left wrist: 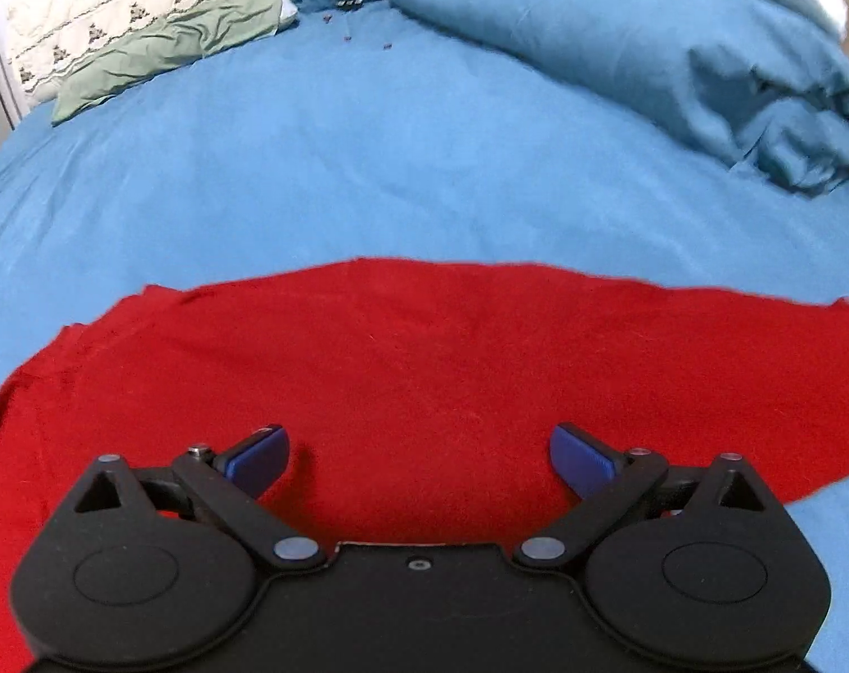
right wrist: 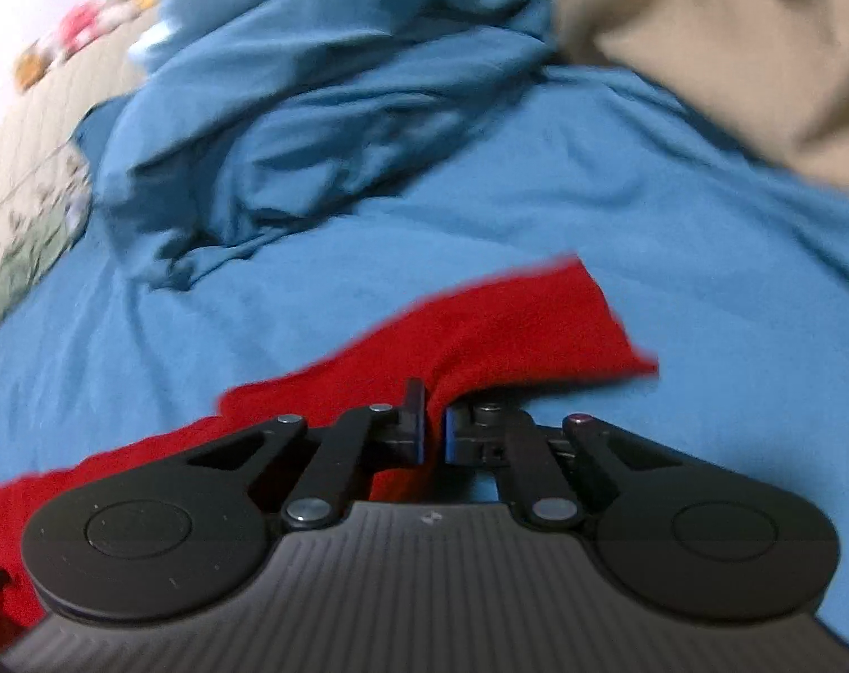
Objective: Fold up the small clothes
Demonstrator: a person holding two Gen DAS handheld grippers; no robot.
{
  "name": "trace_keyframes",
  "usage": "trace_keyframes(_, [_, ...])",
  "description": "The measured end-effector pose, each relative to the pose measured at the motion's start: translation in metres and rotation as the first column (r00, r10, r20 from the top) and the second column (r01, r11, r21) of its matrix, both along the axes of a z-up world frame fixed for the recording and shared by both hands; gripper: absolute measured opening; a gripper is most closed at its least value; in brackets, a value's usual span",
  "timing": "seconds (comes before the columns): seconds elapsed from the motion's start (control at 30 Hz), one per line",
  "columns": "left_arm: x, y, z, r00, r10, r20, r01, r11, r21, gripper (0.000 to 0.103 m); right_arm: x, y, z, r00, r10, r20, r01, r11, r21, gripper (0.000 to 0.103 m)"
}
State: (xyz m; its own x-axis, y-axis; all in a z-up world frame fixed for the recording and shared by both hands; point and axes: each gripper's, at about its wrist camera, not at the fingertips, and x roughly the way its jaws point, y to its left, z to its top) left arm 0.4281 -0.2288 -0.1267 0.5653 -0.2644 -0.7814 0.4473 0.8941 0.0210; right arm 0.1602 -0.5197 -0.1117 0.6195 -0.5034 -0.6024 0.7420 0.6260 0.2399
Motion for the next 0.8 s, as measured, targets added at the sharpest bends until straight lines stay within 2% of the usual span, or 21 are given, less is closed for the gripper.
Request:
trace_keyframes(0.13, [-0.007,0.037,0.033,0.997,0.040,0.063,-0.036,0.997,-0.072,0.102,0.021,0.031,0.051,0.987,0.129,0.092,-0.126,0.991,-0.039,0.021])
trace_keyframes(0.23, [-0.012,0.073,0.060,0.989,0.076,0.125,-0.064,0.993,-0.100,0.102,0.051,0.074,0.093,0.950,0.263,0.168,-0.254,0.964,-0.072,0.021])
trace_keyframes(0.33, [-0.015,0.108,0.077,0.969,0.146,0.202,-0.132,0.988,-0.081,0.102,0.092,0.137,0.123,0.879,0.438,0.189,-0.420,0.898,-0.127,0.021])
trace_keyframes(0.43, [-0.015,0.149,0.083,0.945,0.214,0.249,-0.200,0.976,-0.082,0.103,0.136,0.207,0.133,0.779,0.593,0.201,-0.572,0.805,-0.157,0.021])
trace_keyframes(0.53, [-0.013,0.188,0.076,0.931,0.275,0.240,-0.264,0.961,-0.080,0.103,0.174,0.278,0.114,0.689,0.698,0.193,-0.686,0.715,-0.134,0.021])
trace_keyframes(0.6, [-0.014,0.209,0.065,0.933,0.299,0.203,-0.291,0.954,-0.066,0.103,0.194,0.320,0.084,0.651,0.742,0.162,-0.738,0.668,-0.092,0.021])
trace_keyframes(0.7, [-0.017,0.235,0.048,0.932,0.326,0.157,-0.322,0.945,-0.049,0.103,0.211,0.367,0.030,0.647,0.761,0.056,-0.761,0.649,-0.027,0.021])
trace_keyframes(0.8, [-0.019,0.250,0.036,0.934,0.331,0.135,-0.328,0.944,-0.043,0.103,0.213,0.392,-0.016,0.636,0.771,-0.017,-0.771,0.637,0.025,0.021])
